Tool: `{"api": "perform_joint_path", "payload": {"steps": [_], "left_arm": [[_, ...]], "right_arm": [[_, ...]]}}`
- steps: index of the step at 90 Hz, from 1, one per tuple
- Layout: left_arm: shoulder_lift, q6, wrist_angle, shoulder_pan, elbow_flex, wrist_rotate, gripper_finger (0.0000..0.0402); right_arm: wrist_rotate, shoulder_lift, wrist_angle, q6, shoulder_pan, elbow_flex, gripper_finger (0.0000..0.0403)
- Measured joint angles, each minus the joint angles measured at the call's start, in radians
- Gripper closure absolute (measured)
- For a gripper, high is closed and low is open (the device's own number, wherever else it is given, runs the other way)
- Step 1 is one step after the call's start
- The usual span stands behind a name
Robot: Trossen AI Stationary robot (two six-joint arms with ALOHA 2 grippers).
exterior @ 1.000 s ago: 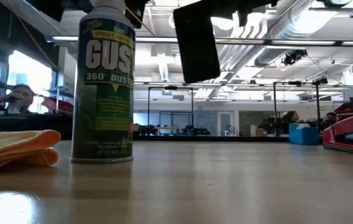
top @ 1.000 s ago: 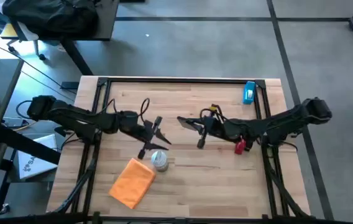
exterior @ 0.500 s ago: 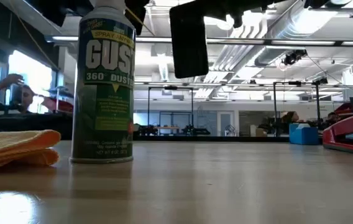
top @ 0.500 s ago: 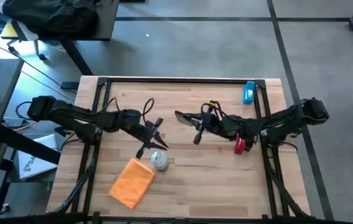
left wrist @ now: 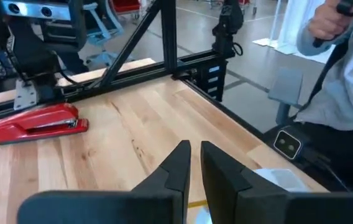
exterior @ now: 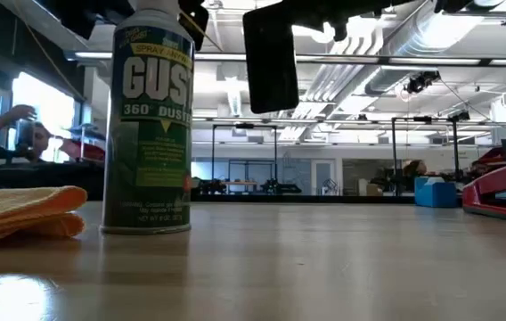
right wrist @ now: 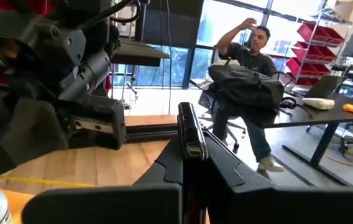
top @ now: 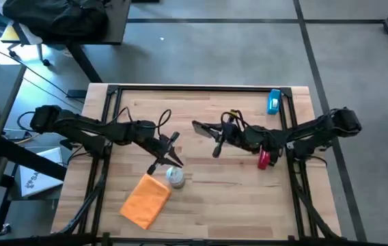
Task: Apply microfiber cloth
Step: Spray the cellphone using the spray bottle
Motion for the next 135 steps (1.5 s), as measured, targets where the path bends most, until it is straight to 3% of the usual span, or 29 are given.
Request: {"api": "perform_joint_path", "payload": {"steps": [31,58,80,135], "left_arm": [[-0.001,-0.007,-0.018,0.0,0.0,-0.004,0.0383],[-0.002,-0.01,-0.031,-0.003,0.002,-0.004,0.0383],[-0.002,-0.01,-0.033,-0.012,0.002,-0.007,0.0383],[-0.001,-0.019,-0.036,-0.018,0.0,-0.012,0.0383]], "right_arm": [[-0.001,0.005,0.059,0.006,-0.009,0.0,0.0402],[-0.038,0.124,0.153,0.075,-0.031,0.0,0.0402],[-0.042,0.141,0.265,0.045,-0.033,0.002,0.0402],[-0.074,0.141,0.246,0.024,-0.033,0.036,0.0402]]}}
